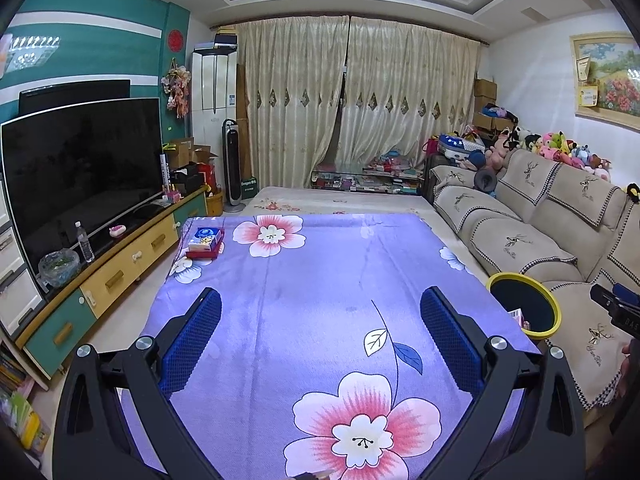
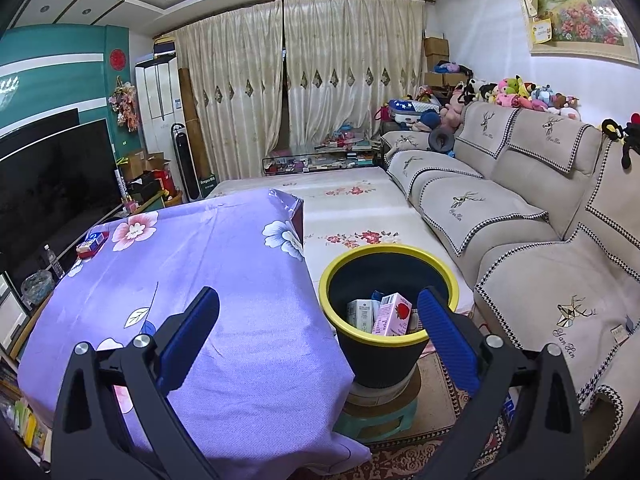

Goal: Collect trash

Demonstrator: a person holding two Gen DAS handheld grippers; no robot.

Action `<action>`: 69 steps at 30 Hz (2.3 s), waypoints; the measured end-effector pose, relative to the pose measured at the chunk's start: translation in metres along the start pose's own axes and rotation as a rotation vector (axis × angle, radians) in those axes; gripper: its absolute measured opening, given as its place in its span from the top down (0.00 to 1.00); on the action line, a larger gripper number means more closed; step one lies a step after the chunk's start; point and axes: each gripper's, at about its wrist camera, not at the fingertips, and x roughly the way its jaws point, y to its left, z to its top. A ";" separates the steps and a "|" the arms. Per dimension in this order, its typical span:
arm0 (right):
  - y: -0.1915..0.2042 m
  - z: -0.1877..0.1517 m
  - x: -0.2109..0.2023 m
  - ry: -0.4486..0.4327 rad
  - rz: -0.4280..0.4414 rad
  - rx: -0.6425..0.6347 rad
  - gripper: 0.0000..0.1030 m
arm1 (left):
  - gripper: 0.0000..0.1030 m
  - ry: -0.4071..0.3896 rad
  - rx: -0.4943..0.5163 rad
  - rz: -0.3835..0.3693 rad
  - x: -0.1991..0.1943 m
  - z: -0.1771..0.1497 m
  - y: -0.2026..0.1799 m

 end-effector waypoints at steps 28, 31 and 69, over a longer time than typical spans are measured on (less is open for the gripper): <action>0.000 -0.001 0.004 0.011 0.013 0.001 0.08 | 0.05 0.014 0.003 -0.013 0.004 -0.003 0.002; 0.000 -0.001 0.005 0.010 0.012 0.000 0.08 | 0.05 0.018 0.004 -0.015 0.006 -0.004 0.002; 0.003 -0.007 0.011 0.021 0.017 0.000 0.08 | 0.05 0.028 0.006 -0.021 0.010 -0.011 0.000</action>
